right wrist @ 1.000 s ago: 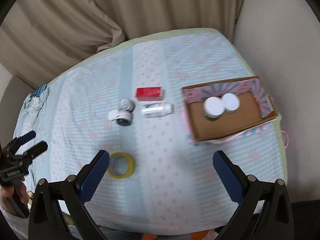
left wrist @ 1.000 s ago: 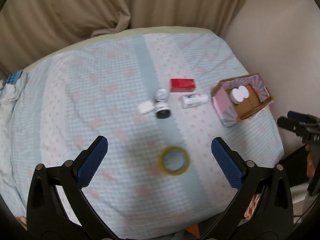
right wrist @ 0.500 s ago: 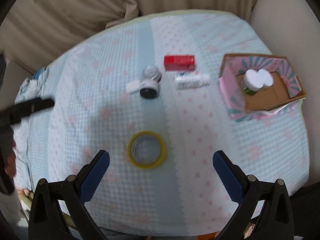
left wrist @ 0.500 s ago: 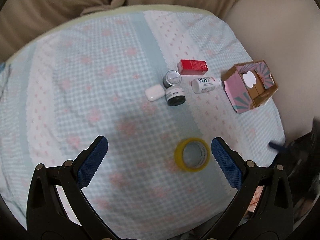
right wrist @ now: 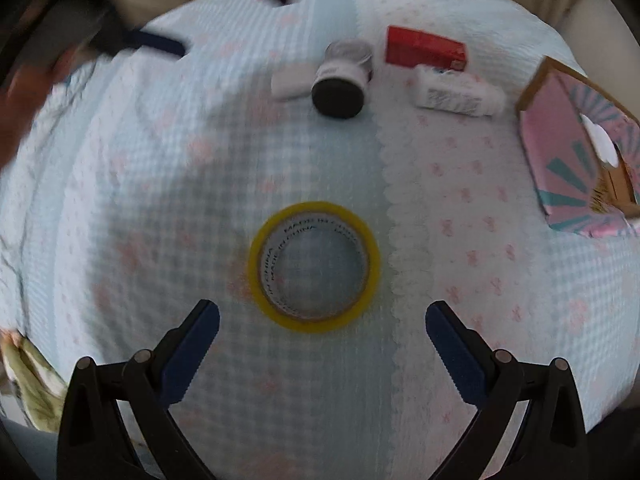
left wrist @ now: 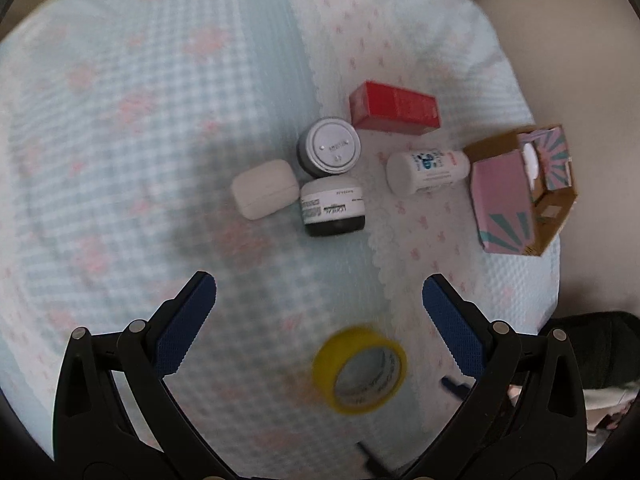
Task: Organize rigid objects
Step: 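Grasp the yellow tape roll with the right tool while the left grasps the L'Oreal jar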
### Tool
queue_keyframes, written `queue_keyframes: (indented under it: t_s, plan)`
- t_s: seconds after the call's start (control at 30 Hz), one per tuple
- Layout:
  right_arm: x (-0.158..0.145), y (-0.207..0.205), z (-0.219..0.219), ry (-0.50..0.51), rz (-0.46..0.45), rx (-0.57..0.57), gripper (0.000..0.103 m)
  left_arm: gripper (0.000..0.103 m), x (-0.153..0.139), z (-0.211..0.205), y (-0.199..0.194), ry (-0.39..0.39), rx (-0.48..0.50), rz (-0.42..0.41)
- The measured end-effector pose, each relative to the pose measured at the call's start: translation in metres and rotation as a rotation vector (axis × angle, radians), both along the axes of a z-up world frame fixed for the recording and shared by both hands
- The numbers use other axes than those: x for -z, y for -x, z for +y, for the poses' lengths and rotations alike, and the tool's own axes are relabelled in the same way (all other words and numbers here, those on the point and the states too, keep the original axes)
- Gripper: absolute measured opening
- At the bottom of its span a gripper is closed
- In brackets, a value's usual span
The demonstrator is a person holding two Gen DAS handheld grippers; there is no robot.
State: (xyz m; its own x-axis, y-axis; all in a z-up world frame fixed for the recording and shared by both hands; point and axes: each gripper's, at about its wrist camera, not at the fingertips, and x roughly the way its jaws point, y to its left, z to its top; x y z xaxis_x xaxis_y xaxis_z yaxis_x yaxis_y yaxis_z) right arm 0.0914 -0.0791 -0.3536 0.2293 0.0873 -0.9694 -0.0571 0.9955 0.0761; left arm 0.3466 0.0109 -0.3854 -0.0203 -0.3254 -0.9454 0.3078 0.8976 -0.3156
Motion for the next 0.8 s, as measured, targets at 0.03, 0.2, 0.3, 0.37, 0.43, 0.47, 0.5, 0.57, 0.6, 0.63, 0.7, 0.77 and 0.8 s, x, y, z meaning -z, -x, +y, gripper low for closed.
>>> queue_keyframes:
  t_s: [0.03, 0.2, 0.3, 0.37, 0.43, 0.47, 0.5, 0.57, 0.6, 0.63, 0.7, 0.77, 0.8]
  plan:
    - [0.006, -0.001, 0.003, 0.003, 0.008, -0.014, 0.103, 0.103, 0.008, -0.005, -0.004, -0.002, 0.002, 0.016]
    - [0.031, -0.005, 0.013, 0.032, 0.034, -0.039, 0.103, 0.101, 0.045, -0.030, -0.021, -0.014, -0.005, 0.085]
    - [0.041, -0.010, 0.013, 0.051, 0.044, -0.046, 0.103, 0.101, 0.062, -0.040, -0.030, -0.017, -0.025, 0.124]
    - [0.046, -0.014, 0.013, 0.068, 0.046, -0.053, 0.103, 0.100, 0.074, -0.047, -0.036, -0.021, -0.036, 0.146]
    - [0.053, -0.016, 0.013, 0.057, 0.060, -0.063, 0.103, 0.098, 0.082, -0.052, -0.040, -0.026, -0.040, 0.159]
    - [0.056, -0.018, 0.014, 0.057, 0.064, -0.067, 0.103, 0.096, 0.087, -0.056, -0.042, -0.030, -0.041, 0.166]
    - [0.059, -0.018, 0.015, 0.059, 0.066, -0.072, 0.103, 0.094, 0.090, -0.059, -0.043, -0.033, -0.041, 0.172]
    - [0.062, -0.020, 0.016, 0.053, 0.070, -0.079, 0.103, 0.093, 0.096, -0.064, -0.046, -0.037, -0.042, 0.182]
    - [0.064, -0.022, 0.017, 0.049, 0.071, -0.081, 0.103, 0.091, 0.098, -0.067, -0.046, -0.035, -0.042, 0.185]
    - [0.066, -0.024, 0.018, 0.044, 0.072, -0.085, 0.103, 0.088, 0.099, -0.069, -0.046, -0.033, -0.040, 0.187]
    - [0.068, -0.026, 0.019, 0.051, 0.071, -0.089, 0.103, 0.074, 0.103, -0.075, -0.047, -0.050, -0.038, 0.191]
    - [0.072, -0.031, 0.022, 0.056, 0.082, -0.100, 0.103, 0.069, 0.108, -0.078, -0.049, -0.053, -0.051, 0.201]
    - [0.073, -0.032, 0.022, 0.056, 0.084, -0.107, 0.103, 0.065, 0.109, -0.080, -0.050, -0.059, -0.053, 0.200]
